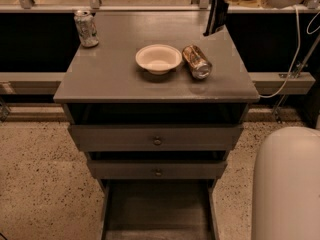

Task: Pick rxbar chocolate from bottom drawer and place on counter

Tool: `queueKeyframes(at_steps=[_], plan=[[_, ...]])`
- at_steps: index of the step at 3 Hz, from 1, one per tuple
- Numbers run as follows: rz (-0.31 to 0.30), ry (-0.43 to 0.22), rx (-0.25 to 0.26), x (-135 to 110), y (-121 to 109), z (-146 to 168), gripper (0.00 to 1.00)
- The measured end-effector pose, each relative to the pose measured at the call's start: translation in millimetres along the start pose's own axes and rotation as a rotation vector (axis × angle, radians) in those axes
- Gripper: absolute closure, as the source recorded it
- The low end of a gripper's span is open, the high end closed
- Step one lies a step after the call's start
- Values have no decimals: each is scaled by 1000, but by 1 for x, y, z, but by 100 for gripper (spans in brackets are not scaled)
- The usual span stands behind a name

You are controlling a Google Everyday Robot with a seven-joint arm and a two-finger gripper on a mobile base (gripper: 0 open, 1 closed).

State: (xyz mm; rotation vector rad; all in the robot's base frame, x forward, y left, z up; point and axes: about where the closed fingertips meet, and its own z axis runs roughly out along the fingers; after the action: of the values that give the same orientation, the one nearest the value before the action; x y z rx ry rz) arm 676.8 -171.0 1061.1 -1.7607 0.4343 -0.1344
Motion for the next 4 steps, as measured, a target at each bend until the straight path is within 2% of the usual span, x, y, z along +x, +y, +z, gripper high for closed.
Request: queueKeyframes(at_steps=[1, 2, 4], plan=[[52, 25, -50, 13, 17, 9, 100], [82, 56, -76, 23, 26, 11, 100], [126, 148, -94, 56, 37, 26, 100]])
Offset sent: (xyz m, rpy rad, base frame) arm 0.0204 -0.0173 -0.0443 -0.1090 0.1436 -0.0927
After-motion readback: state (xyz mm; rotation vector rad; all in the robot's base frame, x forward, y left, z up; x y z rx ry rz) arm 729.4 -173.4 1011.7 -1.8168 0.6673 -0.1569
